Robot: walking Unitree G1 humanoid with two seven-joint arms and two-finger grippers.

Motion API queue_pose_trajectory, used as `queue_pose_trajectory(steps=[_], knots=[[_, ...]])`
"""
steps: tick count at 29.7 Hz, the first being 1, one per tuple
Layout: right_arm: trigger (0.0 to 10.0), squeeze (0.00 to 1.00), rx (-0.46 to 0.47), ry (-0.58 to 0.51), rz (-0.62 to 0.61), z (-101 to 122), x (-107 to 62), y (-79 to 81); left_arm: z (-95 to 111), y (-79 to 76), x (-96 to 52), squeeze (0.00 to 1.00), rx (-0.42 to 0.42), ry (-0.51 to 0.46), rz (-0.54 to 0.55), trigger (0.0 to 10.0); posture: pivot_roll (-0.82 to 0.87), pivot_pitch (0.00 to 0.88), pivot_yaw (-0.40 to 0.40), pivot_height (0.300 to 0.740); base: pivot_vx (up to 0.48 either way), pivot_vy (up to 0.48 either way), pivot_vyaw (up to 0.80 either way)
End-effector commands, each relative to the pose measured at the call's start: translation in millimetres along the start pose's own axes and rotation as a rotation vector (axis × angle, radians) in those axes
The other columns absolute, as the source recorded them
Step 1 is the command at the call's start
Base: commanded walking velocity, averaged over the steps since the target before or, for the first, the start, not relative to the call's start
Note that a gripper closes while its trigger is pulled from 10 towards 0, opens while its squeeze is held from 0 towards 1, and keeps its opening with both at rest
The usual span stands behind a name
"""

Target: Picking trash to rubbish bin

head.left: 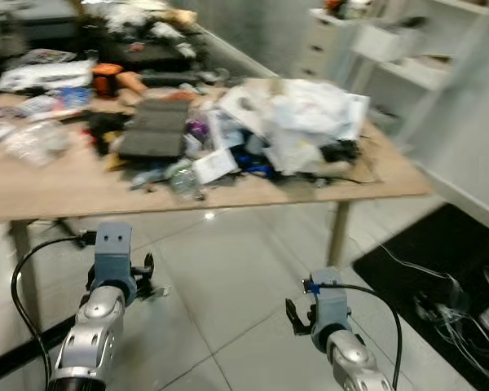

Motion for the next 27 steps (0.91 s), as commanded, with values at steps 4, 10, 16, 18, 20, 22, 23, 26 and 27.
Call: queue_pose_trajectory(steps=[4,10,16,18,20,22,23,26,27], knots=[[10.0,0.0,0.01,-0.029,0.051,5.6,0.8,9.9,-5.2,1.5,-2.7,0.0,0.009,0.007,0.028,10.0,0.01,0.087,-0.027,0.74,0.0,0.0,0.0],[10.0,0.0,-0.046,-0.037,0.094,10.0,2.1,18.1,-5.2,0.9,-2.5,0.0,0.008,0.004,0.034,10.0,0.01,0.108,-0.035,0.74,0.0,0.0,0.47],[10.0,0.0,-0.047,-0.033,0.095,10.3,3.1,17.2,-3.9,-0.9,-2.0,0.0,0.02,0.003,0.034,10.0,0.01,0.124,-0.037,0.74,0.0,0.0,0.8],[10.0,0.0,-0.039,-0.045,0.079,12.2,3.3,14.6,-1.9,-2.4,-1.6,0.0,0.023,-0.005,0.024,10.0,0.01,0.135,-0.036,0.74,0.0,0.0,0.8],[10.0,0.0,-0.029,-0.061,0.071,14.9,3.3,13.2,-0.9,-3.4,-1.2,0.0,0.025,-0.007,0.019,10.0,0.01,0.145,-0.037,0.74,0.0,0.0,0.44],[10.0,0.0,0.032,-0.072,0.042,17.3,3.5,7.2,1.7,-5.6,-0.8,0.0,0.04,-0.018,0.008,10.0,0.01,0.153,-0.038,0.74,0.0,0.0,0.0],[10.0,0.0,0.041,-0.083,0.03,19.9,3.5,4.7,3.7,-6.5,-0.5,0.0,0.043,-0.024,0.003,10.0,0.01,0.148,-0.031,0.74,0.0,0.0,0.0],[10.0,0.0,0.037,-0.095,0.019,23.1,3.5,2.6,6.6,-7.5,-0.2,0.0,0.043,-0.033,-0.002,10.0,0.01,0.148,-0.031,0.74,0.0,0.0,0.0],[10.0,0.0,0.039,-0.102,0.015,25.1,4.0,1.8,9.4,-8.1,0.7,0.0,0.044,-0.043,-0.005,10.0,0.01,0.164,-0.028,0.74,0.0,0.0,0.0]])
Point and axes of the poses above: a point about 5 cm out from each wrist's last joint towards the gripper, its own x axis pointing out of the wrist towards the gripper, its own z axis along the axis of the wrist's last joint, y = z × x, the point moved 6 cm from there along x, pointing out of the wrist towards the gripper, and after that the axes turned 1 degree about -x, right-handed, at the moved point
